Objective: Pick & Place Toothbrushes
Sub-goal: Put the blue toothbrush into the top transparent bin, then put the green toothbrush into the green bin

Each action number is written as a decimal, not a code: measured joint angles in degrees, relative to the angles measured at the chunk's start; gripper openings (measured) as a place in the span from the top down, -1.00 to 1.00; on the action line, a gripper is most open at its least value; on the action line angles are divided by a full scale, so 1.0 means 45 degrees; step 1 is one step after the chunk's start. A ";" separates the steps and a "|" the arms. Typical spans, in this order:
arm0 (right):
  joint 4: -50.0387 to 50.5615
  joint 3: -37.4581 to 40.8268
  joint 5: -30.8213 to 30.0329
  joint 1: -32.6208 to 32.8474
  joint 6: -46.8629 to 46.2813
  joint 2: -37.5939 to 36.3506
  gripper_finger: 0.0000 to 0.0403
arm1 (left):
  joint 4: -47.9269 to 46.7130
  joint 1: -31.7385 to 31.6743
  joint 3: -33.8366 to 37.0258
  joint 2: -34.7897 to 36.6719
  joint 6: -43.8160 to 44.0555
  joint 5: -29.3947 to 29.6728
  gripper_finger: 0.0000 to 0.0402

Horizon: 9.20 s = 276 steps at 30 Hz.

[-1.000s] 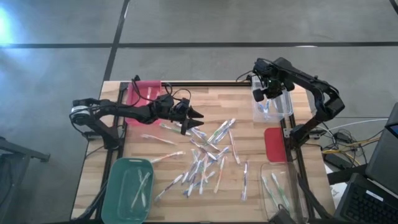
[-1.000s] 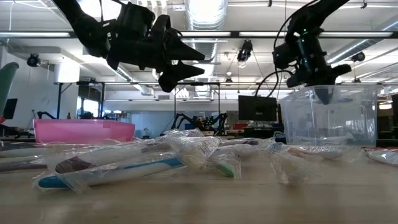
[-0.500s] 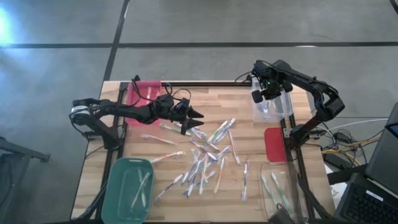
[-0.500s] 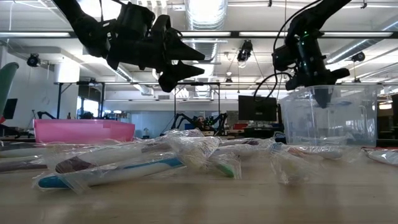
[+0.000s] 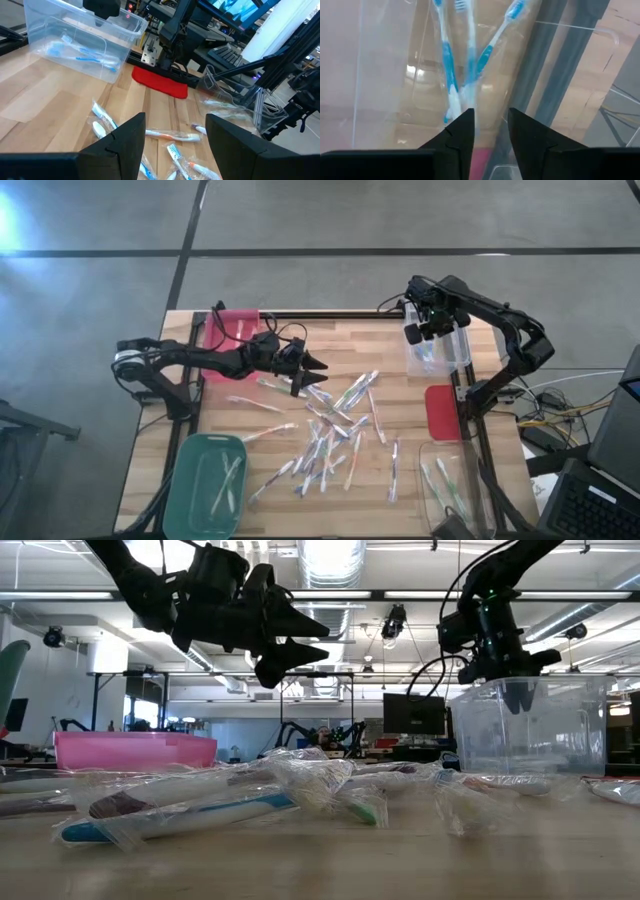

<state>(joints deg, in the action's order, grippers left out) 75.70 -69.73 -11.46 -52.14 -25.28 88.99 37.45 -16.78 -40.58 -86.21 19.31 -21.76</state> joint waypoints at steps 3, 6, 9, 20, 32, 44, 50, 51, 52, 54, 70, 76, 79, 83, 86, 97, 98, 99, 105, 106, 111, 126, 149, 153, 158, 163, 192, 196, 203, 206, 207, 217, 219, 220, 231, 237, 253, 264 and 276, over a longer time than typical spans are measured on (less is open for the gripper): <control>0.0003 -0.0003 0.0173 -0.0010 0.0159 0.0000 0.35 | 0.0000 0.0000 0.0000 0.0000 0.0000 0.0000 -0.06; 0.0078 -0.0256 0.0283 -0.0009 0.0437 0.0000 0.29 | 0.0000 0.0000 0.0005 0.0000 -0.0002 0.0000 -0.06; 0.0078 -0.0831 0.0282 0.0005 0.0529 -0.0005 0.24 | 0.0000 0.0000 0.0005 0.0000 0.0000 0.0000 -0.06; 0.0174 -0.3810 0.0301 0.0861 0.0670 -0.0130 0.26 | 0.0000 0.0000 0.0007 0.0000 -0.0005 0.0000 -0.06; 0.0205 -0.7014 0.0325 0.3435 0.0622 -0.0427 0.55 | -0.0005 0.0000 0.0010 0.0000 0.0000 0.0000 -0.06; 0.0206 -0.9205 0.0311 0.6072 0.0632 -0.0427 0.79 | -0.0005 0.0000 0.0010 -0.0001 -0.0005 0.0000 -0.06; 0.0188 -0.9598 0.0282 0.7176 0.0636 -0.0432 0.84 | -0.0005 0.0000 0.0010 -0.0001 -0.0003 0.0000 -0.06; 0.0192 -0.9598 0.0284 0.7359 0.0641 -0.0430 0.85 | -0.0005 0.0000 0.0010 -0.0003 -0.0002 0.0000 -0.06; 0.0184 -0.9591 0.0284 0.7523 0.0656 -0.0427 0.85 | -0.0005 0.0000 0.0010 -0.0005 -0.0004 0.0000 -0.06; 0.0180 -0.9532 0.0284 0.7845 0.0666 -0.0427 0.86 | -0.0005 0.0000 0.0010 -0.0005 -0.0005 0.0000 -0.06; -0.0253 -0.7771 0.0175 0.9809 0.2487 -0.0408 0.83 | -0.0004 0.0000 0.0010 -0.0005 -0.0005 0.0000 -0.06; -0.0413 -0.6885 0.0167 1.0326 0.3009 -0.0423 0.87 | -0.0006 0.0000 0.0010 -0.0005 -0.0001 0.0000 -0.06; -0.0516 -0.6514 0.0173 1.0497 0.3100 -0.0418 0.91 | -0.0159 -0.0019 0.0010 0.0000 -0.0010 -0.0048 -0.06; -0.0650 -0.6103 0.0165 1.0709 0.3108 -0.0423 0.95 | -0.0802 -0.0083 0.0010 0.0099 -0.0405 -0.0751 -0.06; -0.0651 -0.5868 0.0171 1.0877 0.3108 -0.0427 0.95 | -0.1588 -0.0021 0.0010 0.0204 -0.1613 -0.1781 -0.06; -0.0678 -0.5683 -0.0193 1.0953 0.3099 -0.0432 0.96 | -0.3113 0.1614 0.0014 0.0219 -0.7164 -0.2401 -0.05; -0.0679 -0.5683 -0.0217 1.0953 0.3099 -0.0432 0.96 | -0.3140 0.1771 0.0012 0.0219 -0.7721 -0.2314 -0.05; -0.0679 -0.5683 -0.0253 1.0953 0.3099 -0.0432 0.96 | -0.3205 0.1941 0.0011 0.0219 -0.8223 -0.2131 -0.05; -0.0698 -0.5683 -0.0468 1.0953 0.2995 -0.0432 0.96 | -0.3387 0.2792 0.0010 0.0219 -1.0217 -0.0775 -0.05; -0.0719 -0.5683 -0.0717 1.0953 0.2829 -0.0432 0.96 | -0.3376 0.2891 0.0011 0.0219 -1.0373 -0.0526 -0.05; -0.1739 -0.5192 -0.2219 1.0893 0.1085 -0.0452 0.96 | -0.3366 0.3002 0.0010 0.0219 -1.0393 -0.0131 -0.05; -0.2699 -0.4233 -0.2220 1.0773 0.1037 0.0315 0.96 | -0.3729 0.2968 0.0000 0.0666 -0.9618 0.2482 -0.05; -0.1902 -0.4138 -0.2152 1.0768 0.1085 0.0520 0.96 | -0.6430 0.3109 0.0107 0.0641 -1.1510 0.2482 -0.05; -0.1903 -0.4138 -0.2123 1.0768 0.1093 0.0520 0.96 | -0.6307 0.3109 0.0107 0.0509 -1.1523 0.2033 -0.05; -0.1913 -0.4143 -0.2123 1.0755 0.1234 0.0520 0.96 | -0.6586 0.3143 0.0117 -0.0032 -1.2019 0.0563 -0.05; -0.1923 -0.4143 -0.2123 1.0749 0.1331 0.0510 0.96 | -0.6528 0.3127 0.0107 -0.0459 -1.2705 0.0581 -0.05; -0.1918 -0.4143 -0.2128 1.0744 0.1624 0.0505 0.96 | -0.6327 0.3133 -0.0939 -0.2922 -1.2633 -0.0730 0.10; -0.1918 -0.4143 -0.2132 1.0744 0.1627 0.0505 0.96 | -0.6334 0.3133 -0.0942 -0.2919 -1.2628 -0.0738 0.18; -0.1918 -0.4143 -0.2127 1.0744 0.1632 0.0505 0.96 | -0.6339 0.3138 -0.0942 -0.2919 -1.2599 -0.0738 0.26; -0.1918 -0.4143 -0.2132 1.0744 0.1638 0.0505 0.96 | -0.6334 0.3138 -0.0942 -0.2919 -1.2594 -0.0738 0.28; -0.1918 -0.4143 -0.2132 1.0744 0.1665 0.0505 0.96 | -0.6339 0.3138 -0.0942 -0.2919 -1.2594 -0.0738 0.29; -0.1918 -0.4143 -0.2132 1.0744 0.1671 0.0505 0.96 | -0.6341 0.3138 -0.0942 -0.2919 -1.2585 -0.0738 0.47; -0.1918 -0.4143 -0.2132 1.0744 0.1671 0.0505 0.96 | -0.6342 0.3138 -0.0942 -0.2917 -1.2585 -0.0738 0.51; -0.1918 -0.4143 -0.2132 1.0744 0.1671 0.0505 0.96 | -0.6348 0.3138 -0.0942 -0.2905 -1.2584 -0.0737 0.53; -0.1924 -0.4138 -0.2147 1.0749 0.1886 0.0505 0.96 | -0.7470 0.3138 -0.0933 -0.1415 -1.2570 -0.0569 0.65; -0.1928 -0.4138 -0.2152 1.0749 0.1951 0.0505 0.96 | -0.9371 0.3147 -0.1075 0.0106 -1.2585 0.0789 0.64; -0.1937 -0.4138 -0.2141 1.0749 0.1952 0.0505 0.96 | -1.1278 0.3147 -0.1659 0.4027 -1.1500 0.3536 0.65; -0.1666 -0.4729 -0.0713 1.0776 0.2138 0.0505 0.96 | -0.7651 0.3143 -0.1572 0.3680 -0.7684 0.3541 0.65; -0.1558 -0.6104 0.1422 1.0778 0.2735 0.0505 0.95 | -0.5937 0.3142 -0.1583 0.2281 -0.7730 0.4581 0.65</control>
<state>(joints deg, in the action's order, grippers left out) 68.69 -97.20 -5.07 -3.64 -12.97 91.26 10.74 -2.64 -47.70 -75.95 -15.48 -1.14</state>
